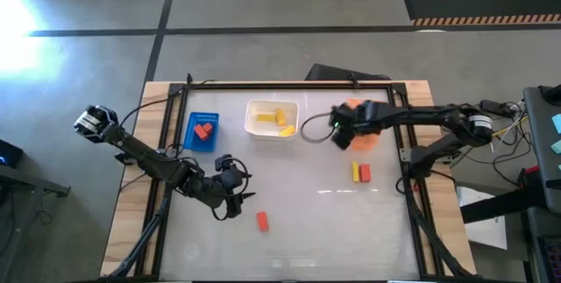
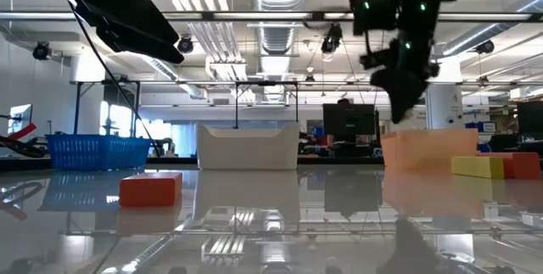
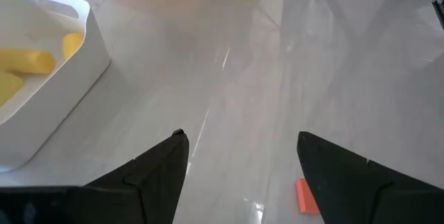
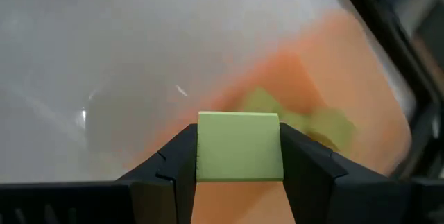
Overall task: Sort & place blocks by color
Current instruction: Put the green block into the orange bin
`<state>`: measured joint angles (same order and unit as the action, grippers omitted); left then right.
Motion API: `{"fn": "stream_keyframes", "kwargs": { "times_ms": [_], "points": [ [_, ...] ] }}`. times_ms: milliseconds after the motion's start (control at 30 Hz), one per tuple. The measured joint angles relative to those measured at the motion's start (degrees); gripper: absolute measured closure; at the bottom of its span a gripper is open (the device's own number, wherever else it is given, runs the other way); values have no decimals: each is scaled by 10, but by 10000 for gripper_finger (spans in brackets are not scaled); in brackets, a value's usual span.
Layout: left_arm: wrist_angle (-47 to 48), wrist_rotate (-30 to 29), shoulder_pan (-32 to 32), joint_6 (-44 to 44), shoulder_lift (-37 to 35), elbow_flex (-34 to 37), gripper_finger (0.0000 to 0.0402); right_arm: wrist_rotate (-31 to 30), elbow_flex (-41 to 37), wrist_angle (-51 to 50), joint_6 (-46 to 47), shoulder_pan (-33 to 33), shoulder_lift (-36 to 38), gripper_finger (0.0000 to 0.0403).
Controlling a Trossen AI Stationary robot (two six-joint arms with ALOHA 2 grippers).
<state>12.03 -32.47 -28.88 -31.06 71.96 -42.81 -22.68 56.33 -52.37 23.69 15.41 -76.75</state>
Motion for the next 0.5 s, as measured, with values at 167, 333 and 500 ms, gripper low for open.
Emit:
{"fn": "stream_keyframes", "kwargs": {
  "times_ms": [167, 333, 500],
  "points": [
    [0, 0, 0, 3, 0, 0, 148, 2, -67, 20, 43, 91, 38, 249],
    [0, 0, 0, 4, 0, 0, 148, 23, -105, 80, 28, 128, 44, 247],
    [0, 0, 0, 5, 0, 0, 148, 21, -109, 100, 21, 131, 34, 231]
  ]
}}
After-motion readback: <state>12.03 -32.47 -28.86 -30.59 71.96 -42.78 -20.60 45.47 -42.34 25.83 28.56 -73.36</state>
